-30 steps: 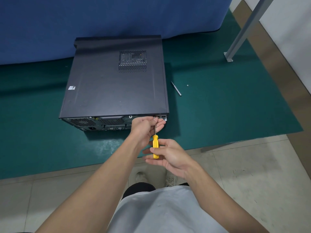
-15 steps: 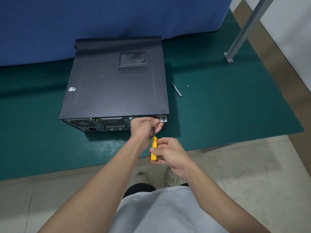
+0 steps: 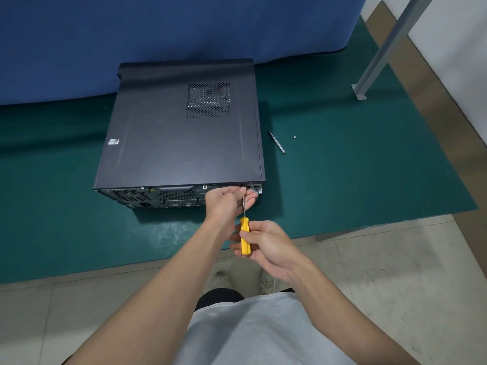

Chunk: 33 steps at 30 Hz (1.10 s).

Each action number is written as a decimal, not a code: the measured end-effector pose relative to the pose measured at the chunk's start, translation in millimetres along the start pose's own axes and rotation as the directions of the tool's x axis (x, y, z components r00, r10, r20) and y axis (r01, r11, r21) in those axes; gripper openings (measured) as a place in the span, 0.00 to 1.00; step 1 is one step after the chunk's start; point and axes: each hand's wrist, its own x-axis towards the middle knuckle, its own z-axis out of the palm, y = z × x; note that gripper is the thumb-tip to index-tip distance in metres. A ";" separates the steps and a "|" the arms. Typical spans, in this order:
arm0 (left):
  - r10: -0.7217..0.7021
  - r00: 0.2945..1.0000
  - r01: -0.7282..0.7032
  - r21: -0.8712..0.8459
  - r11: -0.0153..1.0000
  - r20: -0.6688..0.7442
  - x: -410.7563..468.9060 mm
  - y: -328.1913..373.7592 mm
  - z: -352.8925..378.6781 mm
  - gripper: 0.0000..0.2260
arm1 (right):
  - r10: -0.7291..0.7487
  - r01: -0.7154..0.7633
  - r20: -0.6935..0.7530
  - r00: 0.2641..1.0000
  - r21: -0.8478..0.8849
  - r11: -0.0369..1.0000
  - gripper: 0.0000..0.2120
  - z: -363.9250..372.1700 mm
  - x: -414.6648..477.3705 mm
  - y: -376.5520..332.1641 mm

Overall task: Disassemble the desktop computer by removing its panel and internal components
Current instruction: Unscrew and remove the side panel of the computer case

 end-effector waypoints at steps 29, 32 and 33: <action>0.460 0.830 -0.544 0.646 0.536 0.317 3.9 -8.3 -10.3 0.07 | -0.502 0.241 -0.341 0.795 -0.582 0.776 0.07 -34.0 5.6 -52.2; 0.536 0.688 -0.695 0.657 0.294 0.488 -1.5 1.4 -5.0 0.07 | -0.517 0.253 -0.302 0.801 -0.612 0.749 0.04 -28.8 11.2 -66.9; 0.547 0.654 -0.721 0.648 0.244 0.522 -2.2 4.9 -2.8 0.07 | -0.513 0.259 -0.296 0.806 -0.603 0.755 0.03 -28.4 13.0 -69.3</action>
